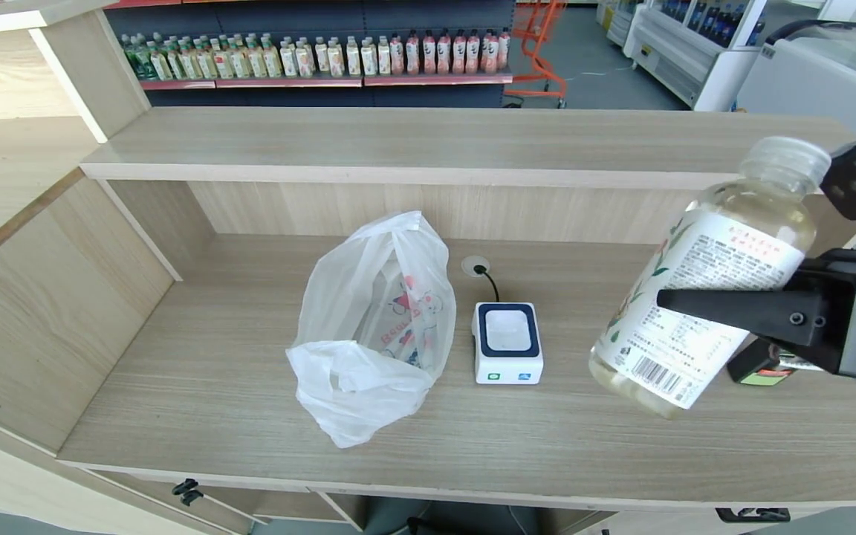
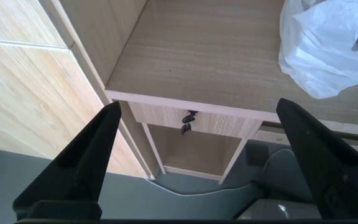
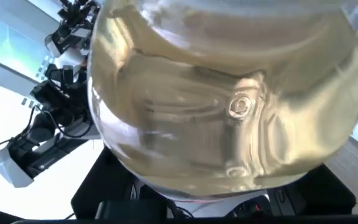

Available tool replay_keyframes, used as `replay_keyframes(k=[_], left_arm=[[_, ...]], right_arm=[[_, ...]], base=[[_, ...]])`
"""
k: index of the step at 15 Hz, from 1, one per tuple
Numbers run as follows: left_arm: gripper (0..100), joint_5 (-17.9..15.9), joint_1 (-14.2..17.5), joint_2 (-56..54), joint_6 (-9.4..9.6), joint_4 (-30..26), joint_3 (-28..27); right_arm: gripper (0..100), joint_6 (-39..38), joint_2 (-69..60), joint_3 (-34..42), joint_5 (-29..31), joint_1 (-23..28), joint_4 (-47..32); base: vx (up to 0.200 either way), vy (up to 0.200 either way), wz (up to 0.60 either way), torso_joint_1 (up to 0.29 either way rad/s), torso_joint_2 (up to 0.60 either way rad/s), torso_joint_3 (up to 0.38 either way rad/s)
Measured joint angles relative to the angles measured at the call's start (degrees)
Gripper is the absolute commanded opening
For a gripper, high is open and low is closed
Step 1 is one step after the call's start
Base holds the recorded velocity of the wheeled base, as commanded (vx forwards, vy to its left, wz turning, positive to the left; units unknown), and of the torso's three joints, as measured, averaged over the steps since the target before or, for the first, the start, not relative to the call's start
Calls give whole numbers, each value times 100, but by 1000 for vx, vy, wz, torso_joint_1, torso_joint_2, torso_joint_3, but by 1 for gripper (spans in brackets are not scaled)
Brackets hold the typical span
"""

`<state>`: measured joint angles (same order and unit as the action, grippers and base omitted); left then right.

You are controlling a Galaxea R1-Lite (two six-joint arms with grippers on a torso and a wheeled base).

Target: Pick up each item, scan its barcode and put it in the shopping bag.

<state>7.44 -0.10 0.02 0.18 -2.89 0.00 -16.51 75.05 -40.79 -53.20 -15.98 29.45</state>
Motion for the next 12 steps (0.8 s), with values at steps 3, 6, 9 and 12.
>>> replay_keyframes(k=[3,6,9,12], left_arm=[[100,-2,0,0,0,0,0],[100,-2,0,0,0,0,0],[100,0,2,0,0,-1,0],[100,0,0,0,0,0,0]], right_arm=[[0,-2,-126,140,-290,-260,-23],[0,-2,-169,163,-469,-322,-22],[0,6,-193,193,-480,-413,-22],[0,12,-215,240,-479,-501,-22]], base=[[0,0,0,0,0,0],[0,0,0,0,0,0],[0,0,0,0,0,0],[0,0,0,0,0,0]])
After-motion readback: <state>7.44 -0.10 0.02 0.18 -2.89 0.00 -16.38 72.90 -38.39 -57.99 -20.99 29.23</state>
